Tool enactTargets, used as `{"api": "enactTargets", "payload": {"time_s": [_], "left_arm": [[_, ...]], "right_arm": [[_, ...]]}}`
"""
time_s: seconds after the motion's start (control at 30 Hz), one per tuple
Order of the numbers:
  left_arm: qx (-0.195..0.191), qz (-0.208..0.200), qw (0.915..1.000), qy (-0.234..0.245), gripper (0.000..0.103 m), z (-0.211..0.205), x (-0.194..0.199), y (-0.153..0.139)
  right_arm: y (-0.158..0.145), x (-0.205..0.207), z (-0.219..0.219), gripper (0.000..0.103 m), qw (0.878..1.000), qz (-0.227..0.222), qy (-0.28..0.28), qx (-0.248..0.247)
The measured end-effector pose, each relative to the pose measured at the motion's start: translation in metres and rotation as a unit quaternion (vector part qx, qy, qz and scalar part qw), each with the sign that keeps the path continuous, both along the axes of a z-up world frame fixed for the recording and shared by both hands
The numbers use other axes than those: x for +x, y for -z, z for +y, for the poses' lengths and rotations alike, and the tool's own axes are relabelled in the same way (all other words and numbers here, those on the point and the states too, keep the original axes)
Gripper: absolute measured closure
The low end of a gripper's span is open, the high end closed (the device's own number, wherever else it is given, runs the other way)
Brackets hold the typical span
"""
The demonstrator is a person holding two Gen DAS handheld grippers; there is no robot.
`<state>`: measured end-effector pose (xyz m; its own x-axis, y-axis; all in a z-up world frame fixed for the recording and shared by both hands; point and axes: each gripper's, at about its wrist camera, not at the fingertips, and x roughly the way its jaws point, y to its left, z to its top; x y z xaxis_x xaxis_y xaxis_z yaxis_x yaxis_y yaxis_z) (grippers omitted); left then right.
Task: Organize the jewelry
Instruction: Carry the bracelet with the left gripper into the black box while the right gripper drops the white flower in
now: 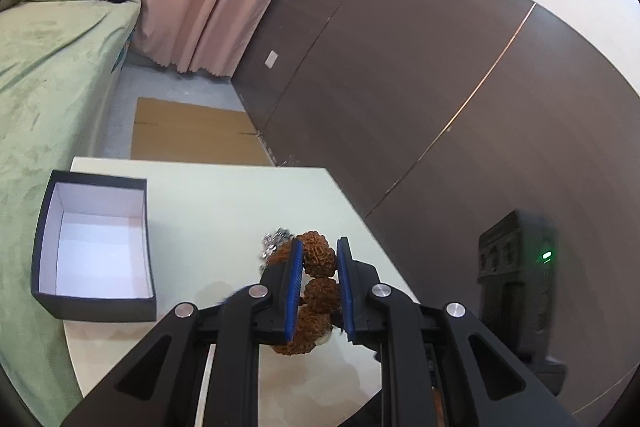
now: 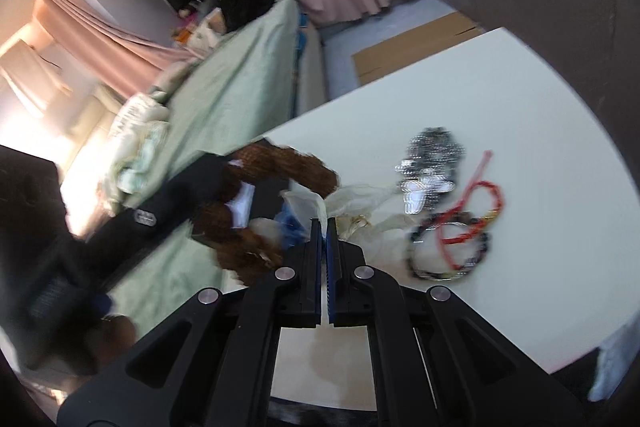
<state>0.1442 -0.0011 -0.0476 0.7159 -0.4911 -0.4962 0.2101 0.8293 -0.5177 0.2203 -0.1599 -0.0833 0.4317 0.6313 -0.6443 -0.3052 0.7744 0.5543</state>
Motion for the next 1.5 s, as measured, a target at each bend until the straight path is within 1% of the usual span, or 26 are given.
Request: {"api": "enactTargets", "payload": {"time_s": [0.1, 0.33, 0.5, 0.63, 0.77, 0.93, 1.07, 1.1, 1.13, 1.17, 1.2, 1.27, 1.3, 1.37, 1.5], "left_arm": [[0.001, 0.007, 1.0000, -0.007, 0.088, 0.004, 0.001, 0.003], [-0.013, -0.005, 0.9996, -0.024, 0.088, 0.026, -0.005, -0.006], [-0.022, -0.018, 0.9987, -0.042, 0.088, 0.044, -0.013, -0.016], [-0.021, -0.035, 0.9974, -0.060, 0.088, 0.063, -0.022, -0.026], [-0.030, -0.044, 0.9951, -0.083, 0.088, 0.084, -0.028, -0.034], [-0.039, -0.046, 0.9917, -0.114, 0.088, 0.109, -0.029, -0.037], [-0.044, -0.035, 0.9883, -0.142, 0.087, 0.125, -0.024, -0.031], [-0.051, -0.030, 0.9866, -0.152, 0.085, 0.131, -0.024, -0.029], [-0.060, -0.021, 0.9853, -0.158, 0.066, 0.135, -0.022, -0.026], [-0.066, -0.016, 0.9839, -0.165, 0.042, 0.138, -0.021, -0.024], [-0.070, -0.022, 0.9818, -0.175, 0.038, 0.141, -0.024, -0.023], [-0.066, -0.031, 0.9808, -0.181, 0.037, 0.143, -0.026, -0.025], [-0.061, -0.025, 0.9812, -0.181, 0.037, 0.143, -0.026, -0.026], [-0.064, -0.018, 0.9816, -0.179, 0.037, 0.145, -0.029, -0.024], [-0.053, -0.008, 0.9803, -0.190, 0.029, 0.147, -0.037, -0.026]], "right_arm": [[-0.003, 0.000, 0.007, 0.100, 1.000, 0.001, -0.010, 0.019], [-0.010, -0.002, 0.018, 0.100, 0.999, -0.005, -0.019, 0.041], [-0.013, -0.001, 0.023, 0.100, 0.999, -0.009, -0.017, 0.037], [-0.021, 0.001, 0.034, 0.100, 0.999, -0.020, -0.024, 0.031], [-0.028, 0.005, 0.045, 0.100, 0.999, -0.025, -0.036, 0.033], [-0.046, 0.008, 0.069, 0.100, 0.997, -0.041, -0.055, 0.035], [-0.053, 0.014, 0.094, 0.100, 0.996, -0.044, -0.069, 0.037], [-0.054, 0.015, 0.098, 0.100, 0.996, -0.046, -0.072, 0.036], [-0.053, 0.017, 0.104, 0.100, 0.996, -0.046, -0.074, 0.036], [-0.051, 0.019, 0.107, 0.100, 0.995, -0.045, -0.076, 0.039], [-0.048, 0.019, 0.110, 0.100, 0.995, -0.043, -0.077, 0.042], [-0.039, 0.021, 0.112, 0.100, 0.995, -0.038, -0.077, 0.046], [-0.036, 0.022, 0.112, 0.100, 0.995, -0.034, -0.076, 0.048], [-0.030, 0.025, 0.112, 0.100, 0.996, -0.026, -0.074, 0.051], [-0.030, 0.029, 0.114, 0.100, 0.995, -0.024, -0.075, 0.060]]}}
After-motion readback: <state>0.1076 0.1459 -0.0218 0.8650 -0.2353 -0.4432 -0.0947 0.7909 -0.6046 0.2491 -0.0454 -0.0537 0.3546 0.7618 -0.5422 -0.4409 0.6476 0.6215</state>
